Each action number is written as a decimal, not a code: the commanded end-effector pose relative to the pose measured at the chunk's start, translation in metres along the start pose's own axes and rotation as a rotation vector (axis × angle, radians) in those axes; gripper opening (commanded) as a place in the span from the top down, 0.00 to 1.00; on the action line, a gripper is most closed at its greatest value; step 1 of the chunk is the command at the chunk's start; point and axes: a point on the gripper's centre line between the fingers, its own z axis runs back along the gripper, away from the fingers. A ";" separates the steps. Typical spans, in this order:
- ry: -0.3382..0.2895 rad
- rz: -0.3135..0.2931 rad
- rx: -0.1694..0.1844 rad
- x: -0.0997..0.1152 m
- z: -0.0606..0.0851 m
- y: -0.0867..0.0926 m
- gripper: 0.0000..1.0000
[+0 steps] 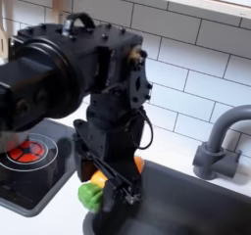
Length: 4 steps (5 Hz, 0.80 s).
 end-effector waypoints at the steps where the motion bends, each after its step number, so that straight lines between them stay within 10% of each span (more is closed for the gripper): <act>1: 0.014 -0.034 0.001 0.012 -0.004 -0.007 1.00; 2: 0.020 -0.031 0.008 0.014 -0.006 -0.004 0.00; 4: -0.001 -0.008 0.020 0.008 0.000 0.001 0.00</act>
